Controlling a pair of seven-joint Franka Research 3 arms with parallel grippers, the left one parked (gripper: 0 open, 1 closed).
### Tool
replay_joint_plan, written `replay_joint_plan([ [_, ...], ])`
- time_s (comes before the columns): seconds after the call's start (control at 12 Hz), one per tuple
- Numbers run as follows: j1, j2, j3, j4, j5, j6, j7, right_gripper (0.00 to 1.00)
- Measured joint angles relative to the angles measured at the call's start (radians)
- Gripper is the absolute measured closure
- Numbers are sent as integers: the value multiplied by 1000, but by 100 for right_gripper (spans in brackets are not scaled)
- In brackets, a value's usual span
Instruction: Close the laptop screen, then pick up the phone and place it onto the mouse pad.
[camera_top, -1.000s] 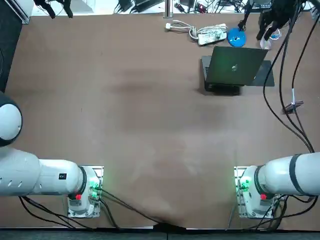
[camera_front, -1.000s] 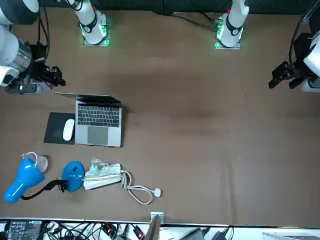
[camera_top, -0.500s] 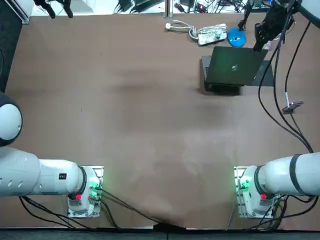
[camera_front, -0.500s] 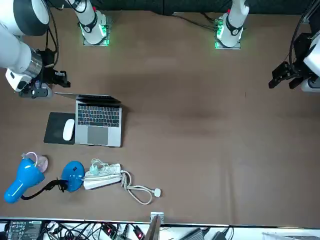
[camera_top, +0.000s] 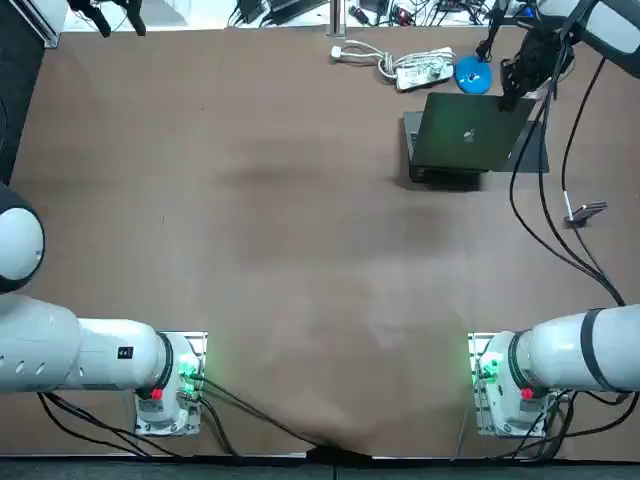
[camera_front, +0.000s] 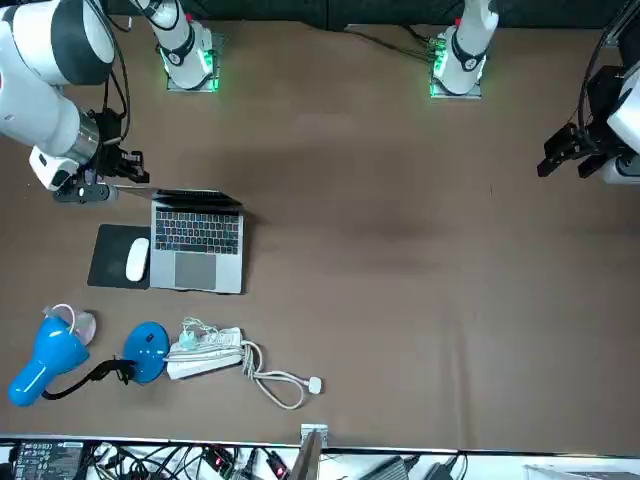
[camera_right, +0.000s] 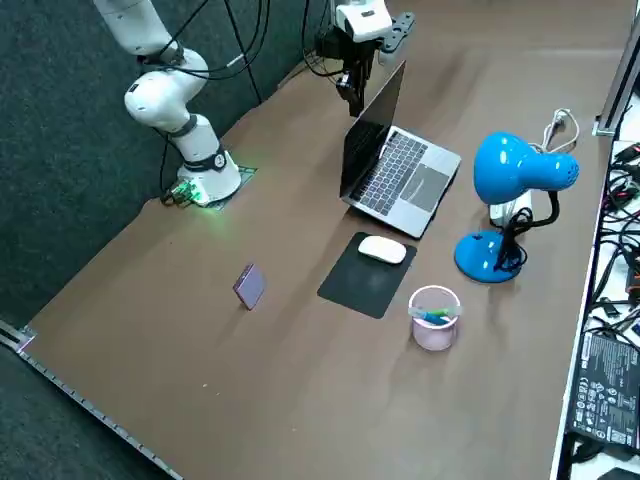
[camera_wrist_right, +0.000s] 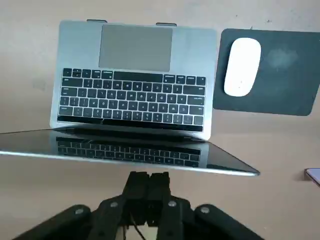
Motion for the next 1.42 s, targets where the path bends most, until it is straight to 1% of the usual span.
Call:
replay_joint_plan([
  [0.33, 0, 12, 0, -7, 0, 49, 0, 98],
  [0.67, 0, 60, 0, -8, 0, 125, 0, 98],
  [0.75, 1, 94, 0, -9, 0, 168, 0, 98],
  [1.08, 17, 174, 0, -11, 0, 254, -1, 98],
  [1.42, 20, 258, 0, 3, -1, 291, -4, 98],
])
